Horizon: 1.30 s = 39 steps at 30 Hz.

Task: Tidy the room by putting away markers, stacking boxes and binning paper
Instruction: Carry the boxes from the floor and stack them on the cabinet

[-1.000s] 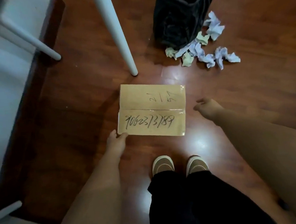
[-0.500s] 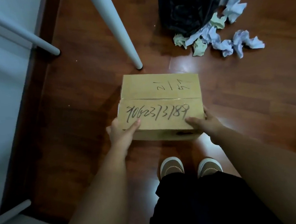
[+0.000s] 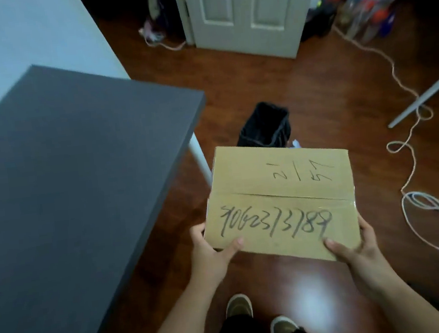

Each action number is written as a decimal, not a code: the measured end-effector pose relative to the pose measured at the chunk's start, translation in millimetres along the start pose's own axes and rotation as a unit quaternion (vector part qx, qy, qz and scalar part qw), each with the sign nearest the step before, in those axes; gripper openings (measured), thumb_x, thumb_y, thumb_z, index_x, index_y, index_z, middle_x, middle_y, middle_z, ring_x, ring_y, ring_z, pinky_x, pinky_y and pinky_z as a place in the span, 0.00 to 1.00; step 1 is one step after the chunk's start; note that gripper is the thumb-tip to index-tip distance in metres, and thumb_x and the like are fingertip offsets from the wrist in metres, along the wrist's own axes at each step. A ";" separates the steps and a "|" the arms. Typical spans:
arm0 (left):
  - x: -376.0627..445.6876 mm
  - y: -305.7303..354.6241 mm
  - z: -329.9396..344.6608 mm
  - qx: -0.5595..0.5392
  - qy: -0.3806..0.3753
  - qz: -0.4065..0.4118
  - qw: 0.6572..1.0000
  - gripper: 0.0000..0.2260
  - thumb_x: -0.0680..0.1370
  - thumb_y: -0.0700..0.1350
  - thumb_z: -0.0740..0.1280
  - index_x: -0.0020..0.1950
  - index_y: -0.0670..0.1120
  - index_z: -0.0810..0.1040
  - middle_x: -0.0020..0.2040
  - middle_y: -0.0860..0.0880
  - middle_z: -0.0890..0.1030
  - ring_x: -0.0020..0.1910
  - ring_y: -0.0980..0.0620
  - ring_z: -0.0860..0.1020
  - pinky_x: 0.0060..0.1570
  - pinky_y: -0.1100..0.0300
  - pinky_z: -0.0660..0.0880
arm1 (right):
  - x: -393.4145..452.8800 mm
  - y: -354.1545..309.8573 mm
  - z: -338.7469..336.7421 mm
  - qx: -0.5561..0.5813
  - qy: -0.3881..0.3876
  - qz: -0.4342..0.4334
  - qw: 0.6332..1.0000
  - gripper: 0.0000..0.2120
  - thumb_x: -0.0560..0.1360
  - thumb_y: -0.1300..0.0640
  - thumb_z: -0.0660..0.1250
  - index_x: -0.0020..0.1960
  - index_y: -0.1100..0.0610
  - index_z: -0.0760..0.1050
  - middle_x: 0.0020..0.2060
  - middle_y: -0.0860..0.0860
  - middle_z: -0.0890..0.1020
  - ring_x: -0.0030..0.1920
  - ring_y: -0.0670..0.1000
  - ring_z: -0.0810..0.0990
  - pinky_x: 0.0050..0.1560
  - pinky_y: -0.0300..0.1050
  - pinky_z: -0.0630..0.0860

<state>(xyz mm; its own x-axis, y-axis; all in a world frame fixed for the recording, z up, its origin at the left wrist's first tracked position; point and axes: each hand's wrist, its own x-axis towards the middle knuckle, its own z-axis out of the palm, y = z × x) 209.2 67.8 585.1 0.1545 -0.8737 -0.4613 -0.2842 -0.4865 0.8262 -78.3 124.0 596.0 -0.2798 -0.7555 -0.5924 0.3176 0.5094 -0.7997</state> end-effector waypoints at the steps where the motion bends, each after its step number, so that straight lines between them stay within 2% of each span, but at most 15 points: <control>1: -16.7 15.1 -3.8 -0.007 0.003 0.011 1.000 0.35 0.63 0.46 0.83 0.61 0.50 0.64 0.54 0.53 0.80 0.51 0.58 0.81 0.54 0.53 0.80 | -12.5 -22.1 -2.7 -0.005 -0.018 -0.027 0.999 0.47 0.57 0.59 0.82 0.69 0.41 0.63 0.64 0.50 0.77 0.63 0.52 0.78 0.53 0.48 0.80; 4: -66.1 62.5 -19.0 -0.037 0.034 0.041 0.998 0.36 0.62 0.50 0.83 0.61 0.52 0.64 0.55 0.55 0.79 0.54 0.56 0.79 0.58 0.48 0.78 | -49.5 -87.6 -3.4 -0.031 -0.053 -0.111 0.992 0.45 0.62 0.65 0.76 0.72 0.42 0.62 0.66 0.51 0.75 0.64 0.52 0.77 0.50 0.43 0.81; 6: -95.7 93.9 -33.9 -0.064 0.068 0.073 0.993 0.36 0.63 0.48 0.83 0.62 0.51 0.64 0.56 0.55 0.78 0.54 0.58 0.79 0.58 0.50 0.78 | -74.2 -131.6 3.2 -0.044 -0.085 -0.163 0.982 0.46 0.63 0.66 0.75 0.74 0.44 0.60 0.65 0.51 0.76 0.61 0.51 0.78 0.51 0.45 0.81; 8: -124.6 124.2 -54.3 -0.092 0.110 0.110 0.984 0.35 0.64 0.47 0.82 0.62 0.50 0.64 0.56 0.56 0.77 0.54 0.60 0.79 0.56 0.54 0.78 | -98.4 -168.0 16.1 -0.051 -0.125 -0.202 0.970 0.45 0.65 0.68 0.74 0.74 0.43 0.60 0.62 0.50 0.77 0.56 0.51 0.81 0.54 0.53 0.80; 12: -188.9 158.8 -119.6 -0.121 0.220 0.161 0.955 0.33 0.66 0.45 0.81 0.62 0.51 0.64 0.54 0.58 0.75 0.52 0.61 0.78 0.50 0.61 0.77 | -145.7 -210.0 67.9 -0.063 -0.233 -0.239 0.940 0.45 0.62 0.61 0.79 0.71 0.37 0.62 0.62 0.48 0.78 0.60 0.50 0.80 0.57 0.50 0.79; 14: -223.7 155.9 -164.1 -0.121 0.275 0.166 0.939 0.34 0.65 0.46 0.81 0.62 0.50 0.64 0.54 0.58 0.75 0.52 0.60 0.78 0.47 0.63 0.76 | -175.7 -214.1 110.7 -0.070 -0.285 -0.250 0.923 0.45 0.65 0.63 0.77 0.73 0.38 0.60 0.61 0.47 0.78 0.59 0.48 0.80 0.59 0.52 0.77; 17: -284.3 132.6 -235.8 -0.127 0.362 0.149 0.911 0.34 0.65 0.47 0.81 0.62 0.50 0.64 0.53 0.58 0.74 0.50 0.60 0.76 0.44 0.65 0.74 | -229.2 -197.0 182.7 -0.077 -0.373 -0.259 0.888 0.45 0.68 0.67 0.74 0.75 0.42 0.57 0.61 0.46 0.78 0.59 0.46 0.80 0.60 0.50 0.76; 21: -386.8 75.7 -326.8 -0.128 0.481 0.133 0.857 0.34 0.65 0.49 0.81 0.62 0.51 0.63 0.52 0.60 0.73 0.49 0.62 0.74 0.44 0.63 0.73 | -319.1 -141.0 277.1 -0.095 -0.473 -0.247 0.840 0.43 0.69 0.67 0.73 0.75 0.43 0.58 0.55 0.38 0.79 0.52 0.37 0.81 0.56 0.44 0.77; 26: -531.7 -9.7 -425.3 -0.143 0.590 0.113 0.786 0.34 0.66 0.46 0.81 0.62 0.49 0.64 0.54 0.56 0.75 0.50 0.61 0.76 0.43 0.64 0.74 | -458.7 -45.9 372.2 -0.121 -0.575 -0.217 0.779 0.45 0.66 0.60 0.77 0.75 0.40 0.59 0.63 0.44 0.77 0.63 0.46 0.76 0.65 0.53 0.72; 30: -631.5 -59.7 -487.4 -0.144 0.654 0.094 0.736 0.33 0.66 0.47 0.81 0.63 0.48 0.64 0.53 0.57 0.75 0.50 0.61 0.76 0.41 0.66 0.73 | -568.3 11.9 433.3 -0.128 -0.638 -0.188 0.736 0.43 0.69 0.62 0.75 0.75 0.40 0.58 0.62 0.44 0.77 0.60 0.48 0.77 0.58 0.50 0.76; 35: -686.8 -90.1 -544.7 -0.137 0.684 0.092 0.710 0.33 0.67 0.48 0.80 0.63 0.47 0.64 0.52 0.58 0.75 0.50 0.62 0.76 0.48 0.61 0.76 | -650.7 37.0 497.0 -0.138 -0.661 -0.193 0.712 0.38 0.70 0.62 0.75 0.73 0.41 0.63 0.60 0.44 0.80 0.57 0.49 0.81 0.44 0.43 0.79; 39: -684.0 -97.8 -565.9 -0.138 0.683 0.085 0.712 0.30 0.68 0.54 0.78 0.61 0.51 0.63 0.52 0.59 0.75 0.50 0.61 0.76 0.49 0.57 0.77 | -670.7 24.1 537.6 -0.173 -0.663 -0.220 0.694 0.33 0.70 0.59 0.75 0.70 0.41 0.68 0.57 0.45 0.82 0.51 0.51 0.83 0.39 0.49 0.81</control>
<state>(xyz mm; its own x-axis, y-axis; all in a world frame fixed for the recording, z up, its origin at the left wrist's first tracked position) 666.7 711.1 1002.8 0.9702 -0.0149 0.2419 -0.2402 -0.1904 0.9519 604.0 421.5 1026.5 0.8722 -0.4678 0.1433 0.1642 0.0039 -0.9864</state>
